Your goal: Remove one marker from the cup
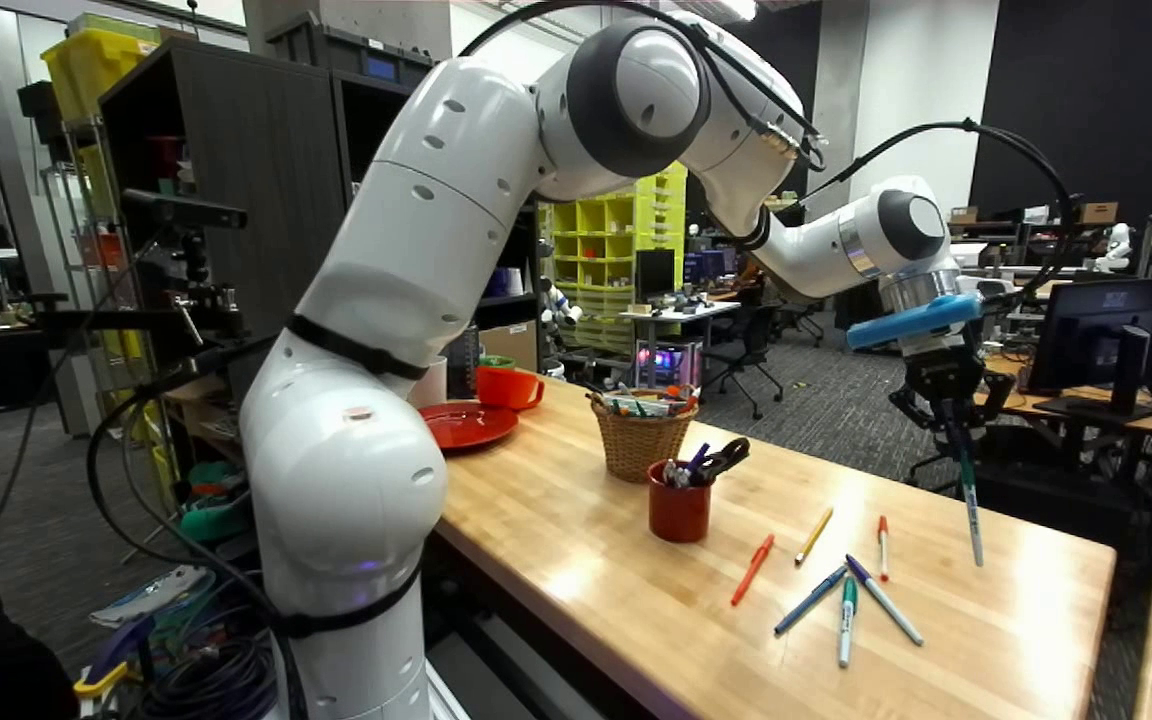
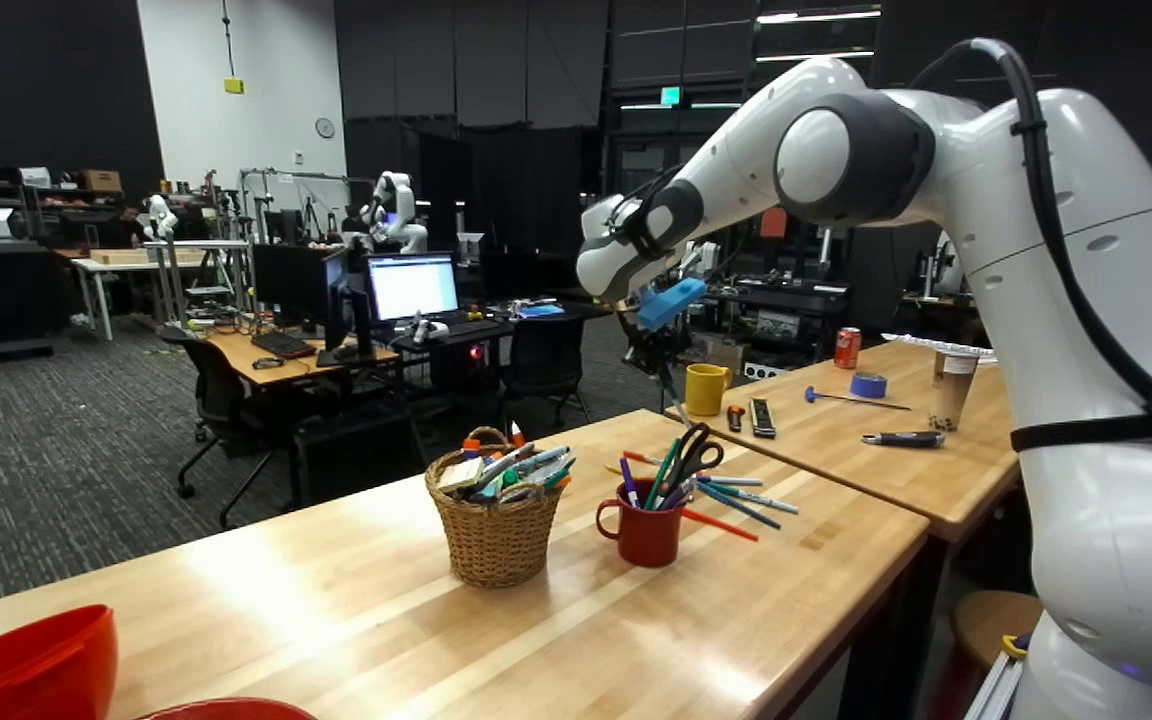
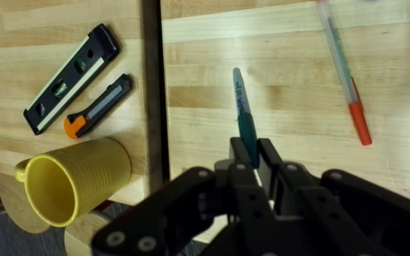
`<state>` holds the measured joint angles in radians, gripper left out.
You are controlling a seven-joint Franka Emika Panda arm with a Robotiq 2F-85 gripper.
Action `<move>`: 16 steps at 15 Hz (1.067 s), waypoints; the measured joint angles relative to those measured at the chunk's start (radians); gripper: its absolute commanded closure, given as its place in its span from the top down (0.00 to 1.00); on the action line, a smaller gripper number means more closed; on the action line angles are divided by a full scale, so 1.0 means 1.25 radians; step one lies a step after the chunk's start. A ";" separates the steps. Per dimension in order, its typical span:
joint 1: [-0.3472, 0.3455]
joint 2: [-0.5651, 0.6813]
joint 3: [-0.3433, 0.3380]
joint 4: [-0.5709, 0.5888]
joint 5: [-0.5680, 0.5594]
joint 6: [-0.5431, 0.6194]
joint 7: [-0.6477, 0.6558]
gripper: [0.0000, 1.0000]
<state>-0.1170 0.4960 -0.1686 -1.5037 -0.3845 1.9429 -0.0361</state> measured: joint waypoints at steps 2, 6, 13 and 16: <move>-0.002 0.015 -0.004 0.000 0.000 -0.001 0.006 0.03; -0.001 0.031 0.001 0.000 0.012 -0.020 0.006 0.44; -0.002 0.020 0.045 -0.001 0.129 -0.065 -0.029 0.90; -0.004 -0.015 0.066 -0.002 0.214 -0.089 -0.065 1.00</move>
<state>-0.1226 0.4775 -0.0857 -1.5057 -0.1173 1.8312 -0.1178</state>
